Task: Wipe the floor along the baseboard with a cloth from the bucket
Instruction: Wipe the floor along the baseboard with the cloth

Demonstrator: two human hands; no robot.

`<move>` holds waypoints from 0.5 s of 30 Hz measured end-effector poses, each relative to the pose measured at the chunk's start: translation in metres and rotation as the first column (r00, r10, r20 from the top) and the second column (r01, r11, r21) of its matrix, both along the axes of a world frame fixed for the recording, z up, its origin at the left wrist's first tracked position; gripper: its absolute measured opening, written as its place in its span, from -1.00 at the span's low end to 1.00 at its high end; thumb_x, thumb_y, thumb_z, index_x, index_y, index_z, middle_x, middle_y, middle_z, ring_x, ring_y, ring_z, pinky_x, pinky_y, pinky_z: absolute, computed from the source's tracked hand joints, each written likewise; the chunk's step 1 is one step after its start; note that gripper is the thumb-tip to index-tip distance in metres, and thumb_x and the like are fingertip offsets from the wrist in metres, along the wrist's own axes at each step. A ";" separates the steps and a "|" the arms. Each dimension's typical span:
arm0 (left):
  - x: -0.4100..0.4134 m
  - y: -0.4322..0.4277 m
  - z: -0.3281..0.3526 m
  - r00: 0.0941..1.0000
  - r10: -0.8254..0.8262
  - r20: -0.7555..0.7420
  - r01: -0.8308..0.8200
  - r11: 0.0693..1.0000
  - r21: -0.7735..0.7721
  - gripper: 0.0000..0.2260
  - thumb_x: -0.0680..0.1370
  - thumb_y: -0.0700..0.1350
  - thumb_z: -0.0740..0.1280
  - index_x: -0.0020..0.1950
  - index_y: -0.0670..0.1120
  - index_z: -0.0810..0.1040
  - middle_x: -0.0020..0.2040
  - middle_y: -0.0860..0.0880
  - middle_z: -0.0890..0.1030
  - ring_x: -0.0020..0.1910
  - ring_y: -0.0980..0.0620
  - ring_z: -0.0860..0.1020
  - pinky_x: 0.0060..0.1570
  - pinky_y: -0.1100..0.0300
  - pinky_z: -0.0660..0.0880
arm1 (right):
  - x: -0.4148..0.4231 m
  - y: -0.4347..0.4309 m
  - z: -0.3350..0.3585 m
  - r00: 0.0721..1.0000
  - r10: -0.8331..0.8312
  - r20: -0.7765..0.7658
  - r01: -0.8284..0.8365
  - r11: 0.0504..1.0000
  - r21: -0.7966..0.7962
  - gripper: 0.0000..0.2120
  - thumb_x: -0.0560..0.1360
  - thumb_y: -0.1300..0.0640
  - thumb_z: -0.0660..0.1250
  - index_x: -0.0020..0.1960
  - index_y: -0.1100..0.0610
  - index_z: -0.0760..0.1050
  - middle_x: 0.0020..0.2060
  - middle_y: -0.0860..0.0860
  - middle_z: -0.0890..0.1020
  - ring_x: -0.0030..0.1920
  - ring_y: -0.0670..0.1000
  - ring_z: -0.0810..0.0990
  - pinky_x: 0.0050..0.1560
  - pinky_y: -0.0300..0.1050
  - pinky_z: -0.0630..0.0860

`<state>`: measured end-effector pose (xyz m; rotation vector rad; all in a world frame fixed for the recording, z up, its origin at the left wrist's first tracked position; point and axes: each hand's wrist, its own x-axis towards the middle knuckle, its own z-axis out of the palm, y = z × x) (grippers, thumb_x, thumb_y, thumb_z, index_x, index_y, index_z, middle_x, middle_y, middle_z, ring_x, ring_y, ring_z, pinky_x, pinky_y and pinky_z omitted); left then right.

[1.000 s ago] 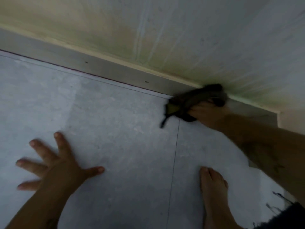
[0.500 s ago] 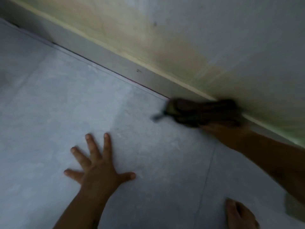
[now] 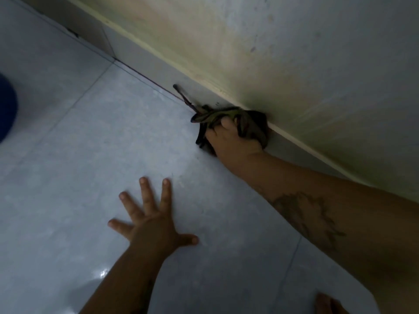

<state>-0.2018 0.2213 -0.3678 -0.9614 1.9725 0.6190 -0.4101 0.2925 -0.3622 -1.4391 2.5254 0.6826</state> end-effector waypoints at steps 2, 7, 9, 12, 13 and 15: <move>0.002 -0.001 0.000 1.000 0.001 -0.018 0.000 1.000 0.016 0.37 0.04 0.51 0.44 0.25 0.26 -0.70 0.23 -0.02 -0.78 0.39 -0.37 -0.53 0.26 -0.58 -0.08 | 0.012 0.018 0.030 0.921 -0.195 0.339 0.249 0.960 -0.126 -0.62 0.49 0.11 0.28 0.29 0.11 0.38 0.24 0.09 0.48 0.33 0.16 0.33 0.37 0.05 0.22; 0.009 -0.010 -0.004 0.998 -0.002 -0.064 0.005 0.999 0.046 0.37 0.06 0.48 0.47 0.31 0.27 -0.65 0.25 -0.01 -0.77 0.34 -0.34 -0.59 0.24 -0.59 -0.17 | 0.035 0.162 0.063 0.677 -0.537 0.504 0.604 0.796 0.037 -0.34 0.50 -0.02 0.27 0.52 0.15 0.17 0.47 0.09 0.27 0.42 0.22 0.27 0.41 0.04 0.17; 0.011 -0.011 -0.005 0.996 -0.002 -0.085 0.005 0.999 0.042 0.36 0.06 0.48 0.47 0.32 0.27 -0.65 0.27 0.00 -0.75 0.33 -0.33 -0.60 0.24 -0.58 -0.19 | 0.043 0.217 0.042 0.654 -0.636 0.410 0.531 0.772 0.350 0.01 0.34 -0.45 0.12 0.51 0.07 -0.28 0.54 0.04 -0.13 0.53 0.21 -0.08 0.47 0.18 0.00; 0.012 -0.009 -0.005 0.995 0.006 -0.100 -0.004 1.000 0.024 0.36 0.06 0.48 0.46 0.32 0.27 -0.64 0.29 0.00 -0.75 0.34 -0.33 -0.60 0.24 -0.58 -0.18 | 0.056 0.217 -0.003 0.519 -0.772 0.367 0.736 0.622 0.267 0.12 0.18 -0.64 0.09 0.44 -0.05 -0.32 0.56 0.16 -0.09 0.52 0.25 -0.07 0.50 0.26 -0.01; 0.012 -0.008 -0.006 0.995 0.010 -0.104 -0.009 1.000 0.018 0.36 0.05 0.48 0.46 0.31 0.28 -0.65 0.27 0.01 -0.76 0.35 -0.32 -0.60 0.24 -0.58 -0.19 | 0.059 0.196 -0.017 0.511 -0.780 0.362 0.801 0.585 0.131 0.08 0.24 -0.60 0.05 0.50 0.00 -0.22 0.55 0.21 -0.01 0.52 0.27 0.00 0.50 0.26 0.00; 0.011 -0.006 -0.007 0.994 0.020 -0.106 -0.019 1.000 0.008 0.37 0.03 0.48 0.47 0.28 0.30 -0.66 0.25 0.03 -0.77 0.35 -0.32 -0.60 0.24 -0.57 -0.20 | 0.062 0.141 -0.031 0.512 -0.791 0.336 0.849 0.524 -0.059 -0.03 0.42 -0.44 0.07 0.55 0.20 -0.06 0.52 0.27 0.06 0.51 0.26 0.03 0.51 0.24 -0.05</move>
